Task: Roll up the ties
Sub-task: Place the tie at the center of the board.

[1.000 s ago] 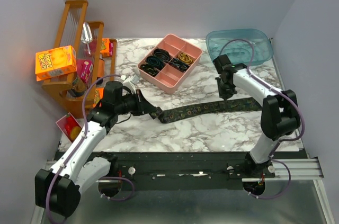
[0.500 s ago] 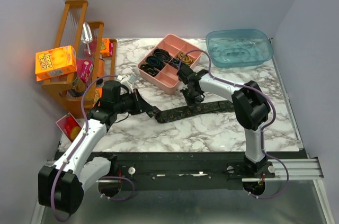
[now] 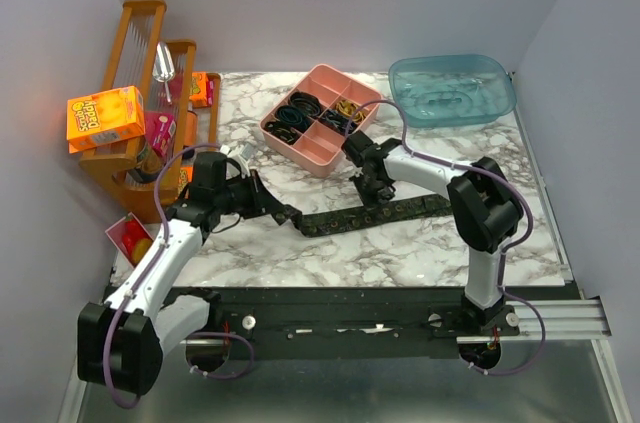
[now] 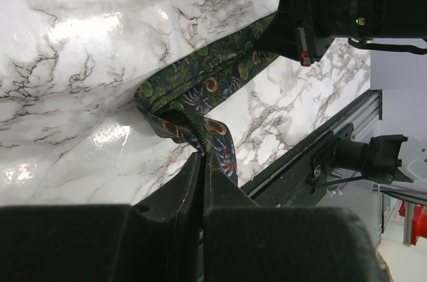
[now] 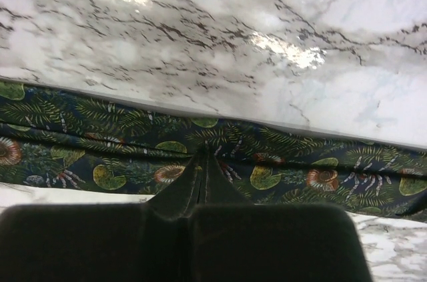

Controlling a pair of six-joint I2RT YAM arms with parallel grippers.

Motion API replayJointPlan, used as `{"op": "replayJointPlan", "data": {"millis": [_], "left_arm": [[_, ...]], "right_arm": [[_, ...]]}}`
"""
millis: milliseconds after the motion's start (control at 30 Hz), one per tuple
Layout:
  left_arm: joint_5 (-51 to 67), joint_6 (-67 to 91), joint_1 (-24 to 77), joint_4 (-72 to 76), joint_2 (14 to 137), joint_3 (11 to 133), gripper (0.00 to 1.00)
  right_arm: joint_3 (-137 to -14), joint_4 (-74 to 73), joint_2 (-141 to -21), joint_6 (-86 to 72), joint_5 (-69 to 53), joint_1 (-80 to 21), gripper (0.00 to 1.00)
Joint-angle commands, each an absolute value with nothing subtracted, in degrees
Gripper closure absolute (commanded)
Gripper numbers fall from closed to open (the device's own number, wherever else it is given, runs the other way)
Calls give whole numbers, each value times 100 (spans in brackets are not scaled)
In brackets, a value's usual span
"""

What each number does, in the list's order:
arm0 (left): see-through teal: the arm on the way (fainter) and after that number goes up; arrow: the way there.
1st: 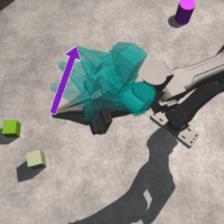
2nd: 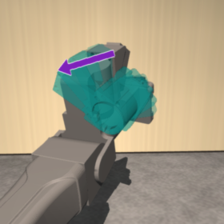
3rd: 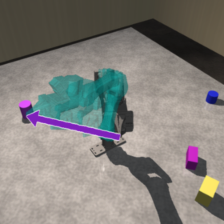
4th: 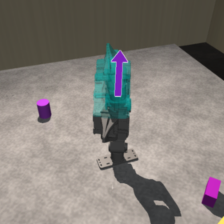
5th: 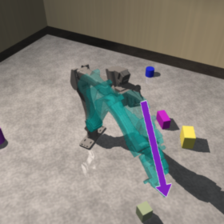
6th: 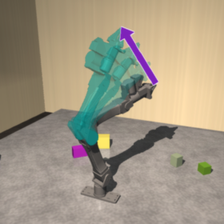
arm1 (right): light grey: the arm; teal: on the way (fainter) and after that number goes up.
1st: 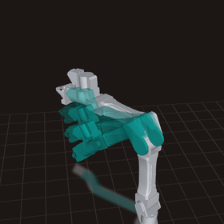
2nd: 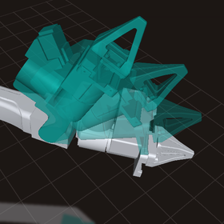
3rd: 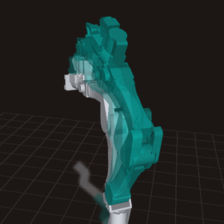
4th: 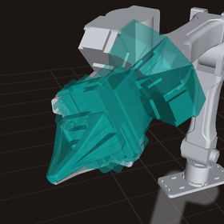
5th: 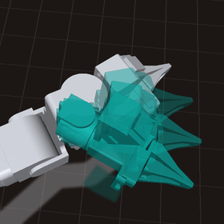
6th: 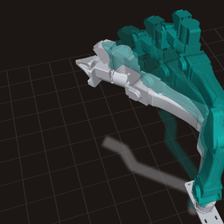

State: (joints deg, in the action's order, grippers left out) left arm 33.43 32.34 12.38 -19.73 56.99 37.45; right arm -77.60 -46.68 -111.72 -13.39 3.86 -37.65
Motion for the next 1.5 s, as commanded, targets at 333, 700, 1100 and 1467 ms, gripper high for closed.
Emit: {"op": "replayJointPlan", "data": {"millis": [333, 700, 1100, 1467], "left_arm": [[3094, 2330, 1160, -3515, 7075, 4464, 89], [2349, 2259, 1108, -4200, 7445, 4807, 68], [580, 2127, 940, -4711, 7471, 5818, 25], [1485, 2153, 905, -3912, 6838, 5845, 11]], "right_arm": [[-7822, -5028, -10565, -1108, 616, -3524, 99], [-8147, -4755, -10537, -396, -553, -3665, 91], [-8086, -4202, -10573, 412, -519, -4542, 22], [-8191, -3683, -11073, 984, -35, -5282, 0]]}}
